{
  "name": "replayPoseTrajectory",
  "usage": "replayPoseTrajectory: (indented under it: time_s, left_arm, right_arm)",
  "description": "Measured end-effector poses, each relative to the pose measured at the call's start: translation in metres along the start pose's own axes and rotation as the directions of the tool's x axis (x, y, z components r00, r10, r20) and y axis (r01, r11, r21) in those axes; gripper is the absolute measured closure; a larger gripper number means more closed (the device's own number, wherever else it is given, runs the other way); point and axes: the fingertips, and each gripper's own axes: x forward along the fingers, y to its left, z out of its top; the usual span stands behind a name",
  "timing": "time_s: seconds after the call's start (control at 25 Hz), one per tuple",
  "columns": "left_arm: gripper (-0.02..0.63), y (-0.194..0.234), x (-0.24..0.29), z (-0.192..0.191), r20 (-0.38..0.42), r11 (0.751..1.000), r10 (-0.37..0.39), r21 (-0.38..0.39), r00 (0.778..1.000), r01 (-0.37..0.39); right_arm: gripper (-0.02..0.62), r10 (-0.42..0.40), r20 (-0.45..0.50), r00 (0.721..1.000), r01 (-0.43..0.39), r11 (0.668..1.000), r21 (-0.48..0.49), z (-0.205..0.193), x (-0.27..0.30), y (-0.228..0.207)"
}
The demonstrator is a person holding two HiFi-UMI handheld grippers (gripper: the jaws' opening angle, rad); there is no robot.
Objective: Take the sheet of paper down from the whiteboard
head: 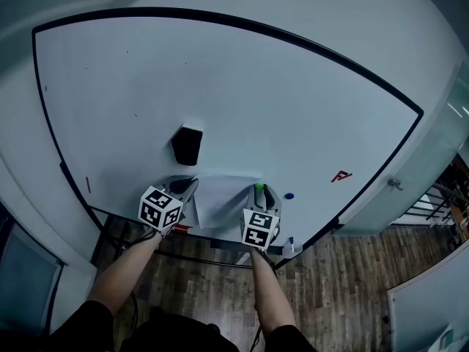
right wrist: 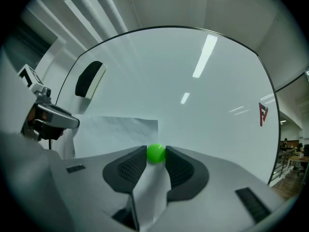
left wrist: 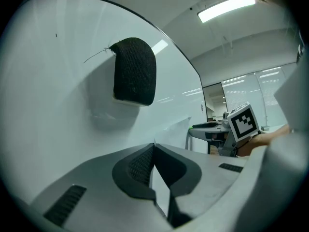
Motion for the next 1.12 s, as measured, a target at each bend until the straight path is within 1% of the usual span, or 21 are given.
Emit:
replayPoseTrajectory:
  time_s: [0.12,0.32,0.48,0.6,0.8,1.0,1.12]
  left_arm:
    - [0.586,0.001,-0.004,0.001,0.003,1.0,0.006,-0.001,1.0,-0.006]
    - [0.586,0.015,-0.016,-0.001,-0.001,0.999,0.043,-0.009,0.999,-0.043]
    - [0.586,0.02,-0.024,-0.004,-0.016,0.999,0.053,0.011,0.998,-0.052]
    - [0.586,0.021,-0.028,-0.007,-0.027,0.998,0.056,0.02,0.998,-0.056]
    - [0.586,0.02,-0.033,-0.014,-0.043,0.998,0.048,0.034,0.998,-0.046]
    - [0.586,0.017,-0.041,-0.016,-0.04,0.998,0.046,0.044,0.998,-0.044]
    - [0.586,0.015,-0.045,-0.018,-0.04,0.998,0.044,0.04,0.998,-0.042]
  right_arm:
    - [0.462,-0.001,-0.001,1.0,0.001,1.0,0.004,-0.001,-0.001,-0.003]
    - [0.462,-0.003,0.0,1.0,0.003,1.0,0.008,0.0,0.0,-0.002]
    - [0.462,-0.003,0.008,1.0,0.003,1.0,0.023,0.0,0.0,-0.002]
    - [0.462,0.014,0.017,1.0,-0.015,0.999,0.049,0.001,0.0,-0.001]
    - [0.408,0.038,0.025,0.999,-0.04,0.995,0.09,-0.002,-0.004,-0.001]
    - [0.405,0.033,0.025,0.999,-0.035,0.994,0.103,-0.007,-0.018,-0.008]
    - [0.405,0.044,0.024,0.999,-0.047,0.993,0.111,-0.011,-0.029,-0.007]
